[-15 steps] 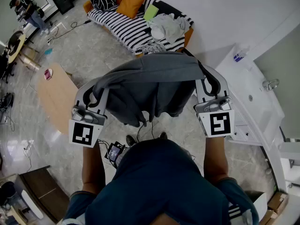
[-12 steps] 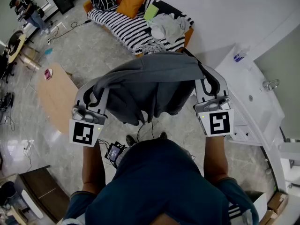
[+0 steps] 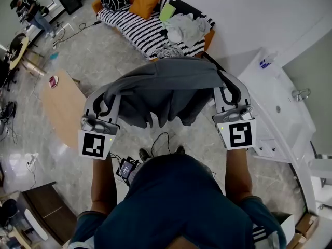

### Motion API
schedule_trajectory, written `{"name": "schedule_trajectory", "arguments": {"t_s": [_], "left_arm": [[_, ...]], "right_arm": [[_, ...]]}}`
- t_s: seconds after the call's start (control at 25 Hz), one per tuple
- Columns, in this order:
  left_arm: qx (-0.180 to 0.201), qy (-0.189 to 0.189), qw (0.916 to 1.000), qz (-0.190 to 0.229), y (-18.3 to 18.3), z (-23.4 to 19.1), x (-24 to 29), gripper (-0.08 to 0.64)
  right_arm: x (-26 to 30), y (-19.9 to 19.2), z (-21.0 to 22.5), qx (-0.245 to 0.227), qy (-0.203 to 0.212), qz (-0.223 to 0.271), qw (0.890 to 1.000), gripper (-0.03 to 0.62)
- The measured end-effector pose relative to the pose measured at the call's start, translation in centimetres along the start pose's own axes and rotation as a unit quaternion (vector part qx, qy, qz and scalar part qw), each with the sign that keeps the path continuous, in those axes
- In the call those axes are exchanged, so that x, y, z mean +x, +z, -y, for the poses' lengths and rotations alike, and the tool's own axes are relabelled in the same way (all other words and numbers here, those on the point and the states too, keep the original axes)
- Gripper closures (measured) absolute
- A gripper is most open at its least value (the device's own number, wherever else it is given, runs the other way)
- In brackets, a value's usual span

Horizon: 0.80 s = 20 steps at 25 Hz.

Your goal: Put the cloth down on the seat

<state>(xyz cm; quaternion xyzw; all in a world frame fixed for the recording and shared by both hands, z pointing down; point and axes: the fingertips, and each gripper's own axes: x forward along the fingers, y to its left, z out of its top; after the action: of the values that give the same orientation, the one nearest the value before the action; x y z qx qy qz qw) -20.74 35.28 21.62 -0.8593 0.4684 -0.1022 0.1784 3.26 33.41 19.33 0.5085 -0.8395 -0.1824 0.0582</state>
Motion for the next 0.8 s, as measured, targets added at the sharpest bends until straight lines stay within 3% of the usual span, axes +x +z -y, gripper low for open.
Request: {"name": "schedule_trajectory", "arguments": {"t_s": [0.44, 0.8], "left_arm": [[-0.001, 0.031, 0.9995, -0.004, 0.4, 2.4, 3.0, 0.532], [0.008, 0.054, 0.9985, 0.004, 0.3, 5.3, 6.1, 0.532]], "right_arm": [[-0.2, -2.5, 2.5, 0.012, 0.021, 0.012, 1.0, 0.561], [-0.1, -5.7, 4.3, -0.006, 0.04, 0.008, 0.999, 0.561]]}}
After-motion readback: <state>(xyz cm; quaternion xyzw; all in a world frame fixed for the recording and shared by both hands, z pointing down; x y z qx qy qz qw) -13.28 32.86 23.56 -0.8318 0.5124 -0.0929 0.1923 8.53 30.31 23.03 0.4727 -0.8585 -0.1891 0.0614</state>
